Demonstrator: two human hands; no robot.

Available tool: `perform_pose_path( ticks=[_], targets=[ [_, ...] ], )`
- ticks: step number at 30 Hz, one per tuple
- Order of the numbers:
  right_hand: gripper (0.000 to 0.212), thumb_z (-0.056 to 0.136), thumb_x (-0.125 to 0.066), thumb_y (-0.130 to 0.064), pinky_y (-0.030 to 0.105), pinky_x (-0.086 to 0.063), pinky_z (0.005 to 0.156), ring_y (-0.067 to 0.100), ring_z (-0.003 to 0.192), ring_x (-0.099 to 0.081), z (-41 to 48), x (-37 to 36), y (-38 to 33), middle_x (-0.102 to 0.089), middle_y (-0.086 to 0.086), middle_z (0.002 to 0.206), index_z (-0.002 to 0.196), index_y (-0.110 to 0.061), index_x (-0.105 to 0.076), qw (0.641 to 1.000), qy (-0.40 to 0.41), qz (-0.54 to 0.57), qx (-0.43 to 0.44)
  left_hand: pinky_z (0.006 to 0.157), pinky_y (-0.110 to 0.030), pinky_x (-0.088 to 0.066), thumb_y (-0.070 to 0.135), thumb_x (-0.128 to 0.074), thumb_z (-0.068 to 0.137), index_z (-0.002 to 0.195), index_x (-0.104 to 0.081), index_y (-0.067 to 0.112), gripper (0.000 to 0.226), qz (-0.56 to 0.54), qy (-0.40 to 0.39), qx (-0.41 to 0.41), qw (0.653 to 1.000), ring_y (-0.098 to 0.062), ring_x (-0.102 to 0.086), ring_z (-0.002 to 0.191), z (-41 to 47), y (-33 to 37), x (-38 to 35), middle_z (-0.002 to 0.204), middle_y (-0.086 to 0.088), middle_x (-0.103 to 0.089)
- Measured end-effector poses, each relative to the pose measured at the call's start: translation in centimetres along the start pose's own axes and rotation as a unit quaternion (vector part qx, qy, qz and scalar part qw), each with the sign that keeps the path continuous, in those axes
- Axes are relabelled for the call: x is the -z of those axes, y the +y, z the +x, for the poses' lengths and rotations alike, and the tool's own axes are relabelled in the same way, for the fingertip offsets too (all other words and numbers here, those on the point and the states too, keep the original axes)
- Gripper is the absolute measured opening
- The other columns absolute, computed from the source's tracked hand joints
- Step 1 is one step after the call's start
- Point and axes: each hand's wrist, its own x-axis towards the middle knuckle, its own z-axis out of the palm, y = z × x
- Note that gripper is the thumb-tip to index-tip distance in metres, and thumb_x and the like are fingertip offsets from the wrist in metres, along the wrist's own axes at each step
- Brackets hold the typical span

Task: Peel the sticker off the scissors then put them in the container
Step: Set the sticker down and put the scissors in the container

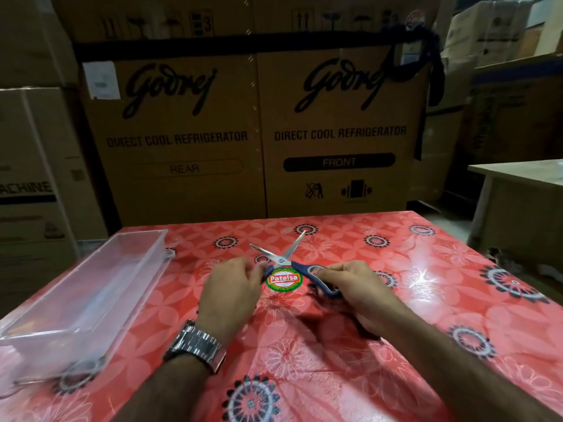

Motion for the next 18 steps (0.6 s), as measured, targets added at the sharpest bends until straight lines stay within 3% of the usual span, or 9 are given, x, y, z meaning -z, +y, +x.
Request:
perform_pose_path(
  ticks=[1,3,7,12,14,18],
  targets=[
    [0.024,0.090,-0.067,-0.016,0.030,-0.046,0.055,0.024,0.055,-0.056,0.1,-0.1,0.0,-0.064,0.018,0.065,0.081,0.005,-0.071,1.000,0.006,0.003,0.002,0.045,-0.030,-0.050,0.038,-0.051,0.096,0.069,-0.063,0.015,0.037,-0.015,-0.016,0.018,1.000,-0.014,-0.055,0.047,0.1,-0.3,0.0,0.060,-0.001,-0.064],
    [0.025,0.091,-0.066,-0.017,0.030,-0.045,0.053,0.023,0.053,-0.055,0.1,-0.3,0.2,-0.064,0.017,0.063,0.079,0.005,-0.071,1.000,0.018,0.002,0.014,0.039,-0.024,-0.044,0.032,-0.052,0.096,0.065,-0.065,0.010,0.039,-0.089,-0.065,0.065,0.992,-0.014,-0.053,0.041,0.3,-0.5,0.0,0.055,-0.004,-0.065],
    [0.032,0.093,-0.063,-0.019,0.018,-0.035,0.040,0.009,0.039,-0.045,-0.1,-1.3,1.0,-0.056,0.007,0.051,0.072,0.005,-0.068,0.996,0.047,-0.038,0.066,0.040,-0.020,-0.032,0.024,-0.057,0.094,0.067,-0.069,0.005,0.036,-0.266,-0.156,0.135,0.942,-0.008,-0.042,0.035,-0.1,0.1,-0.8,0.049,0.000,-0.059],
    [0.045,0.092,-0.059,-0.030,0.029,-0.029,0.048,0.012,0.044,-0.036,-0.3,-2.7,2.1,-0.044,-0.001,0.046,0.060,0.002,-0.055,0.971,0.093,-0.141,0.168,0.043,-0.022,-0.034,0.020,-0.061,0.092,0.062,-0.068,0.007,0.033,-0.374,-0.136,0.160,0.903,-0.013,-0.047,0.044,-0.8,0.9,-1.7,0.049,-0.001,-0.060],
    [0.045,0.093,-0.056,-0.022,0.026,-0.029,0.045,0.006,0.041,-0.032,-0.8,-3.4,2.5,-0.040,-0.007,0.040,0.052,-0.007,-0.049,0.958,0.127,-0.173,0.191,0.042,-0.020,-0.034,0.021,-0.062,0.091,0.057,-0.067,0.010,0.035,-0.369,-0.120,0.148,0.910,-0.013,-0.047,0.042,-1.2,1.2,-2.2,0.046,0.001,-0.059],
    [0.042,0.094,-0.051,-0.018,0.019,-0.030,0.042,0.004,0.039,-0.037,-1.2,-4.2,2.6,-0.045,-0.008,0.039,0.053,-0.015,-0.048,0.943,0.156,-0.207,0.207,0.041,-0.019,-0.037,0.016,-0.060,0.092,0.059,-0.066,0.011,0.034,-0.376,-0.115,0.156,0.906,-0.005,-0.049,0.035,-1.3,1.4,-2.7,0.043,0.005,-0.058]
  ],
)
